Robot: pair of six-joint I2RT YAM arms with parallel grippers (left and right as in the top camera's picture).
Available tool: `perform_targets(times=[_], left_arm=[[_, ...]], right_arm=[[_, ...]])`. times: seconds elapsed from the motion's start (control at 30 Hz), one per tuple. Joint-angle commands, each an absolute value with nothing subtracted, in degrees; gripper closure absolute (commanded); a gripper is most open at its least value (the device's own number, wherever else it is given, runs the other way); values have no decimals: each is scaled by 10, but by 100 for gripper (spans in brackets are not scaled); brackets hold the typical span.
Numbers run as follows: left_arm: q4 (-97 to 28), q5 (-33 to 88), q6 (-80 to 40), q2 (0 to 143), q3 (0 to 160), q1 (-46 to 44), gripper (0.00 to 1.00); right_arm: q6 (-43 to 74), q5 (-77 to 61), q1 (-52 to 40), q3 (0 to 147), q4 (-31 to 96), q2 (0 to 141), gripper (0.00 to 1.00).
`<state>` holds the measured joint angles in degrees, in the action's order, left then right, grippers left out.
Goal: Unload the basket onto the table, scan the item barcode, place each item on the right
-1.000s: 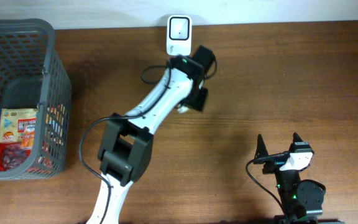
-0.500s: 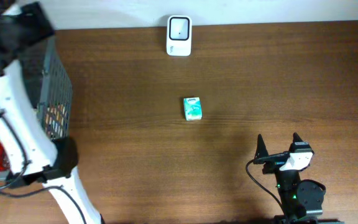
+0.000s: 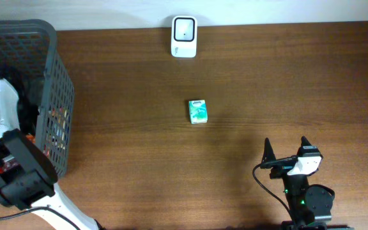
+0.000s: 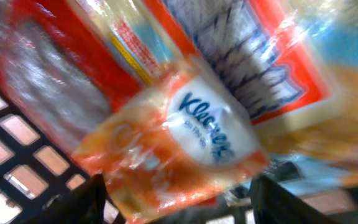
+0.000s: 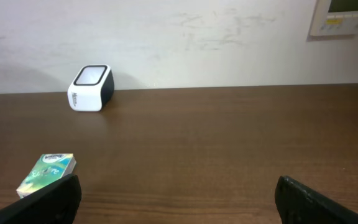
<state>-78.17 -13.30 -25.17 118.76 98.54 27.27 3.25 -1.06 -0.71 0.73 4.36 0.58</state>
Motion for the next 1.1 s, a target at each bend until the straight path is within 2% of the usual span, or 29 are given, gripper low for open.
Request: perform_targets(times=[0.0,0.03,0.1,0.13,0.2,0.33,0.37,0.43,0.5,0.57,0.63,0.67,0.87,0.93,1.0,1.07], left_arm=[[-727,-129,-254,1184,922,271,32],[-705,-129,-232,1184,917,271,34],[-691,-129,-226,1184,917,271,72],[-695,-128,-226,1183,920,271,87],[-724,-128,-226,1183,959,271,100],[-881,-35,-226,1181,1247,270,100],[-922,27,-226,1176,1381,270,100],[-933,103,-207,1166,1540,264,100],[-938,101,-207,1152,1628,243,100],[-940,83,-207,1134,1652,213,100],[-964,-54,-247,1135,1649,200,100],[-967,-69,-248,1136,1640,200,100],[-965,-15,-235,1135,1633,190,100],[-950,-22,-185,1135,1633,172,100],[-950,-39,-188,1136,1632,169,100],[-952,71,-175,1135,1632,169,100]], right_arm=[[37,-8,-4,3,45,2,2],[37,-8,-4,3,45,2,1],[37,-8,-4,3,45,2,1],[37,-8,-4,3,45,2,1],[37,-8,-4,3,45,2,1],[37,-8,-4,3,45,2,2],[37,-8,-4,3,45,2,1],[37,-8,-4,3,45,2,1],[37,-8,-4,3,45,2,1],[37,-8,-4,3,45,2,1],[37,-8,-4,3,45,2,1],[37,-8,-4,3,45,2,1],[37,-8,-4,3,45,2,1],[37,-8,-4,3,45,2,1],[37,-8,-4,3,45,2,1],[37,-8,-4,3,45,2,1]])
